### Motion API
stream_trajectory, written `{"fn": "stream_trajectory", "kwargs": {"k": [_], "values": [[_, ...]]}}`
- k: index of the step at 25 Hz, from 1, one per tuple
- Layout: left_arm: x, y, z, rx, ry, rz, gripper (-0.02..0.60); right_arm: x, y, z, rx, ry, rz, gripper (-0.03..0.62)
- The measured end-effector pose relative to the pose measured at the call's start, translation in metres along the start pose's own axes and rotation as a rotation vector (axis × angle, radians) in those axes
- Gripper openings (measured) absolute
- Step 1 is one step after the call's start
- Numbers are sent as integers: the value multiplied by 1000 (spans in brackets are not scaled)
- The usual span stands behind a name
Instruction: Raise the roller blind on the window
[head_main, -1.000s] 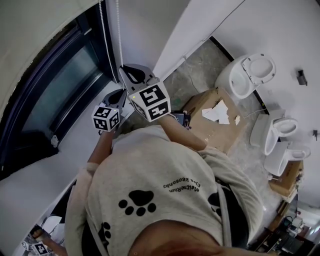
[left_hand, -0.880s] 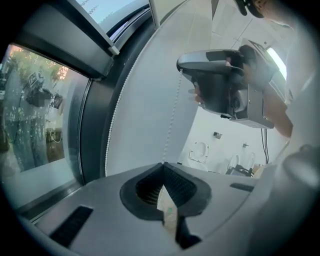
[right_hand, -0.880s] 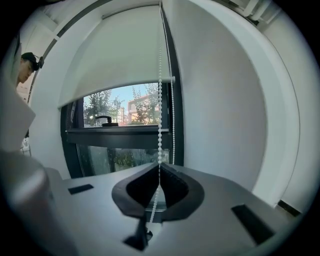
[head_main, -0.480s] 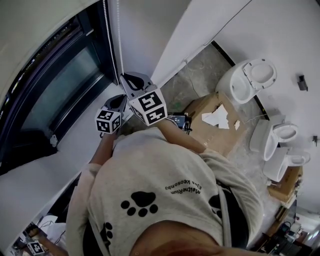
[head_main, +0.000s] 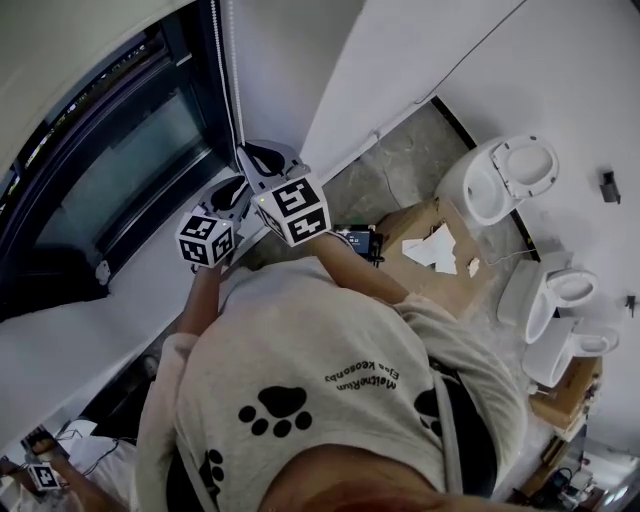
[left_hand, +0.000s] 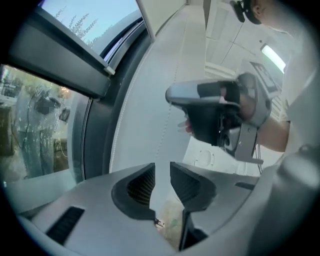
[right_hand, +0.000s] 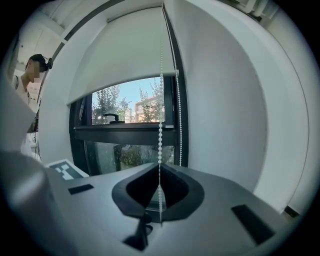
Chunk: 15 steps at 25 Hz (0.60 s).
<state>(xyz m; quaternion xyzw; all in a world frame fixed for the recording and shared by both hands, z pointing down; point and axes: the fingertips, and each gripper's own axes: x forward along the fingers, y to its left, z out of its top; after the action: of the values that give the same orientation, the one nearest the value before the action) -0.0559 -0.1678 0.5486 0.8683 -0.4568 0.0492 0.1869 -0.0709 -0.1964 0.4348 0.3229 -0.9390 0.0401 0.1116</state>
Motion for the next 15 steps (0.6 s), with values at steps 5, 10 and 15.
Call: {"fn": "stream_trajectory", "kwargs": {"k": [5, 10, 15], "values": [[-21, 0, 47, 25, -56, 5, 98, 4, -6, -1, -21, -9, 5, 12], [-49, -9, 117, 61, -163, 2, 98, 4, -4, -3, -39, -13, 20, 12], [-59, -38, 206, 168, -256, -36, 100, 7, -4, 2, -39, -19, 34, 12]]}}
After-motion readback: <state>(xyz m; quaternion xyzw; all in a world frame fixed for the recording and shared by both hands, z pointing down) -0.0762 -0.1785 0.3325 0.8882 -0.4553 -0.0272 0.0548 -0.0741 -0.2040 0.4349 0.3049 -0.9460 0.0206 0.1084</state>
